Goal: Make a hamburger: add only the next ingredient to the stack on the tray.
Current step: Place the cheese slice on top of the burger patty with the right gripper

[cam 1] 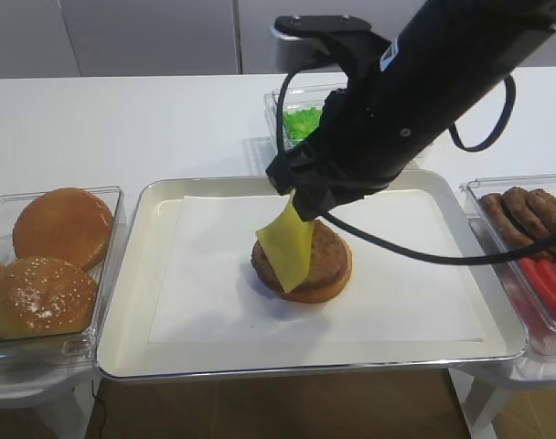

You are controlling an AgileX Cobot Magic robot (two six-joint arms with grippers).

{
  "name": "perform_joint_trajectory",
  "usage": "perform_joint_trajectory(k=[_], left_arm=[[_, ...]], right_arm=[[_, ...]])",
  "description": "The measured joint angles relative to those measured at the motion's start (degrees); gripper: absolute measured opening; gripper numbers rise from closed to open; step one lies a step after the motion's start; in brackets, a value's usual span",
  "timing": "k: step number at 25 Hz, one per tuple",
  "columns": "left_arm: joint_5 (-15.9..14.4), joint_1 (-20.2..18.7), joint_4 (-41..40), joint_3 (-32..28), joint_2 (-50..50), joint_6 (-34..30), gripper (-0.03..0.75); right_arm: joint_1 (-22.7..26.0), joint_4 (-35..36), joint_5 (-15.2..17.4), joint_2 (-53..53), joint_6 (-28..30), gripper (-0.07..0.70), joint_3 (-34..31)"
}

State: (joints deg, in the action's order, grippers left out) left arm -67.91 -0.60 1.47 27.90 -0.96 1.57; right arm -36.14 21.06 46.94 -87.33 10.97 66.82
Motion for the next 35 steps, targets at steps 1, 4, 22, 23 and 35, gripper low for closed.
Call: perform_joint_trajectory(k=[1, 4, 22, 23, 35], left_arm=[[0.0, 0.0, 0.0, 0.0, 0.0, 0.0, 0.299], [0.0, 0.0, 0.0, 0.0, 0.0, 0.0, 0.299], [0.0, 0.0, 0.0, 0.0, 0.0, 0.0, 0.299], [0.0, 0.0, 0.0, 0.0, 0.0, 0.0, 0.299], [0.0, 0.0, 0.0, 0.0, 0.0, 0.0, 0.299]], right_arm=[[0.0, -0.7, 0.0, -0.2, -0.3, 0.01, 0.0], [0.0, -2.2, 0.3, -0.5, -0.5, 0.01, 0.0], [0.0, -7.4, 1.8, -4.5, -3.2, 0.01, 0.0], [0.0, -8.1, 2.0, -4.5, -3.8, 0.01, 0.0], [0.0, -11.4, 4.1, -4.5, -11.0, 0.01, 0.0]])
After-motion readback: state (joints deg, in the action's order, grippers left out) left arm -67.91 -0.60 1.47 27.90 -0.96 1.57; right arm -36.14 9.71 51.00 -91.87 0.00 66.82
